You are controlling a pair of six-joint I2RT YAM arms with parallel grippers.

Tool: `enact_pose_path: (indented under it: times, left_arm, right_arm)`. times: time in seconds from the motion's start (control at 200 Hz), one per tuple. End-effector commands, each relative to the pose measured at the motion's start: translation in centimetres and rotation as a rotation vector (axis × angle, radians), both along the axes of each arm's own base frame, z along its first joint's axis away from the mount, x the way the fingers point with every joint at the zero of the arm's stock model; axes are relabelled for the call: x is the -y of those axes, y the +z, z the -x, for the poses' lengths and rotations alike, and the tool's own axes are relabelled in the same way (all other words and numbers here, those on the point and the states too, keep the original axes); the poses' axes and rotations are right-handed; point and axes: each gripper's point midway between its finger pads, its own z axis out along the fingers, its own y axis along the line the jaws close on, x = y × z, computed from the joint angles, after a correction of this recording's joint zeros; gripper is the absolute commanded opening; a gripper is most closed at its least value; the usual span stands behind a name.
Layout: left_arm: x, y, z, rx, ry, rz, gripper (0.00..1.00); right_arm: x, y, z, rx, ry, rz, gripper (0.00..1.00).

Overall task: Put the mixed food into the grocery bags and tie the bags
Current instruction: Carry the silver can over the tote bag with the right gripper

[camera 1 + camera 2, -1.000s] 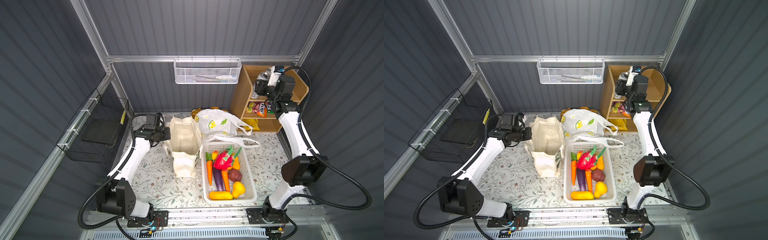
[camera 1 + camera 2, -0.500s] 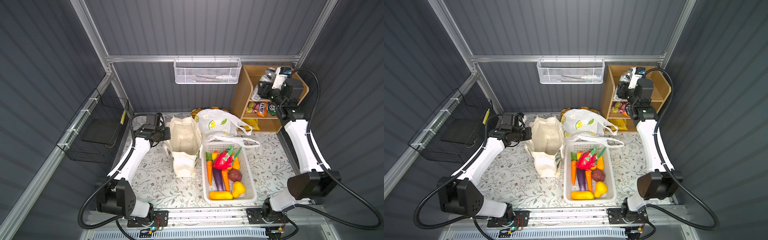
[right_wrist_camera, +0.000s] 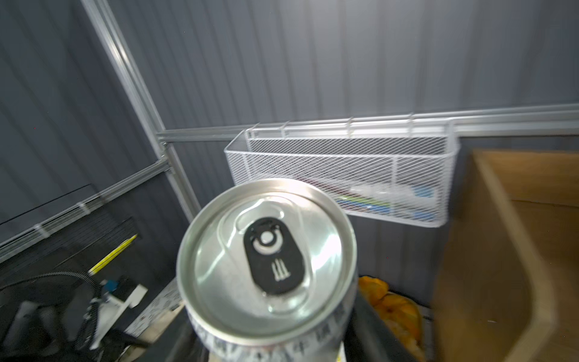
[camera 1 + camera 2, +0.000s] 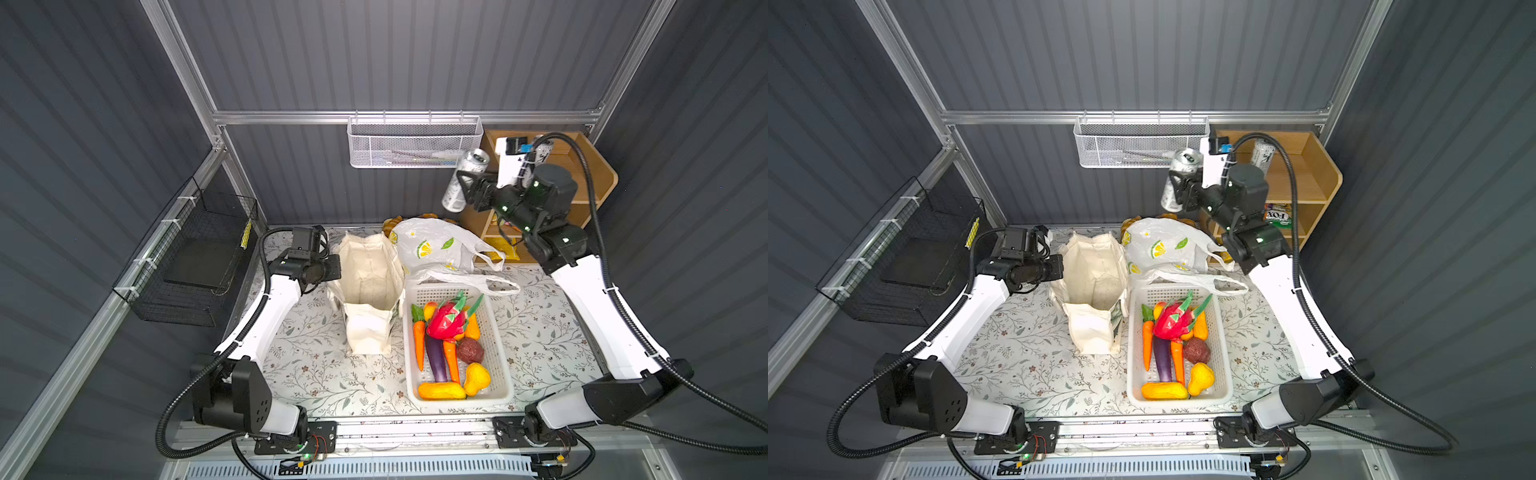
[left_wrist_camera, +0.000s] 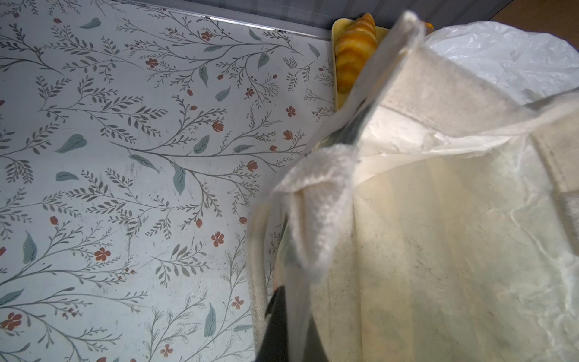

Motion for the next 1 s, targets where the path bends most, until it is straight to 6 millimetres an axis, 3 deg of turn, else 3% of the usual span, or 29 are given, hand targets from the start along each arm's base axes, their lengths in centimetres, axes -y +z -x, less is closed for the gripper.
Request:
enact_pose_path:
  times: [0.0,0.24,0.385,0.51,0.645,0.996]
  left_arm:
    - [0.1,-0.9,0.0,-0.038,-0.017,-0.006,0.00]
    - [0.2,-0.9,-0.1,-0.039,-0.018,-0.002,0.00]
    - [0.2,-1.0,0.0,-0.039,-0.021,-0.007,0.00]
    - [0.1,-1.1,0.0,-0.040,-0.022,-0.014,0.00]
    - [0.1,-1.0,0.1,-0.039,-0.023,-0.015,0.00]
    - [0.0,-1.5,0.1,-0.048,-0.020,-0.023,0.00]
  right_arm:
    - [-5.9,-0.8,1.3,-0.004,0.157,-0.038,0.38]
    - [-16.8,-10.0,2.9,-0.155,0.372,0.032,0.38]
    - [-20.8,-16.0,2.9,-0.223,0.422,0.109,0.38]
    - [-22.2,-21.0,2.4,-0.257,0.426,0.175,0.38]
    - [-22.9,-24.6,3.0,-0.285,0.468,0.219,0.39]
    - [-24.0,-31.0,6.4,-0.345,0.565,0.390,0.42]
